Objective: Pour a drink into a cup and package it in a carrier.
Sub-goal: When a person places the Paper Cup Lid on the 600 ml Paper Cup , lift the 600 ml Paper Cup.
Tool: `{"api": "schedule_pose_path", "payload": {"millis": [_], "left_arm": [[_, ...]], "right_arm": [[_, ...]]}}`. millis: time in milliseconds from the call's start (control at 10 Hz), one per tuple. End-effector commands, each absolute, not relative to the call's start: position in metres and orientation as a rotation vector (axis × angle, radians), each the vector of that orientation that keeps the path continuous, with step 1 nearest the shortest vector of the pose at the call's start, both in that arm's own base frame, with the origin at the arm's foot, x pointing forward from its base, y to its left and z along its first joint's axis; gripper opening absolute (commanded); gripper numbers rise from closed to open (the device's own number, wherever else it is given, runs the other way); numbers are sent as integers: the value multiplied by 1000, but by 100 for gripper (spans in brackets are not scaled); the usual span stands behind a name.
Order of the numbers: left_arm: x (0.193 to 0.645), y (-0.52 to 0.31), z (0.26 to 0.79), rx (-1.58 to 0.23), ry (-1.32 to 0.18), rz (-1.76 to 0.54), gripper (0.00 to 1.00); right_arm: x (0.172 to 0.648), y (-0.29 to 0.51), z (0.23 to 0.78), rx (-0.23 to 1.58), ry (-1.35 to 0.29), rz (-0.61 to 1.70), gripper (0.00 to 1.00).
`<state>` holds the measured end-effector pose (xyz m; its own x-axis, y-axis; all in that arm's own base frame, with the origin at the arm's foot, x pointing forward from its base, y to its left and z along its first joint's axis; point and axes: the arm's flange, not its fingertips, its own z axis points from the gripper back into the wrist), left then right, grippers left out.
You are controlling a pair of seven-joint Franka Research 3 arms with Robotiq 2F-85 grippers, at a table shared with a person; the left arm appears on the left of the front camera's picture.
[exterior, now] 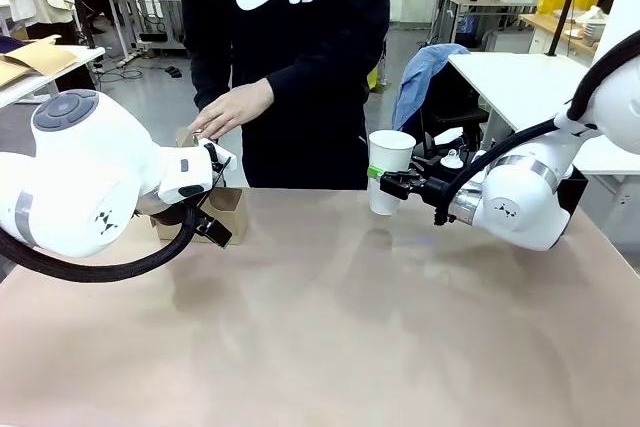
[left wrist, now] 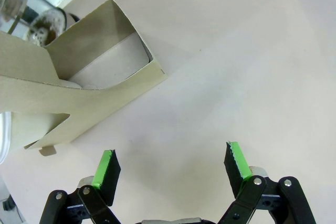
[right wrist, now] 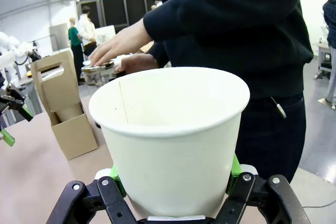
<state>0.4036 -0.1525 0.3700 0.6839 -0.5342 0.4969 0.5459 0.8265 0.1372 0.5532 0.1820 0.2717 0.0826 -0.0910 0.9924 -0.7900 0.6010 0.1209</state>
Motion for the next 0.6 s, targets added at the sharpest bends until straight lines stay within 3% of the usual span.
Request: {"api": "schedule_pose_path", "payload": {"millis": [0, 500], "left_arm": [[404, -152, 370, -25, -550, -604, 100], [404, -152, 370, -25, -550, -604, 100]], "right_arm": [[551, 184, 279, 811, -1423, 619, 80], [551, 184, 279, 811, -1423, 619, 80]]}}
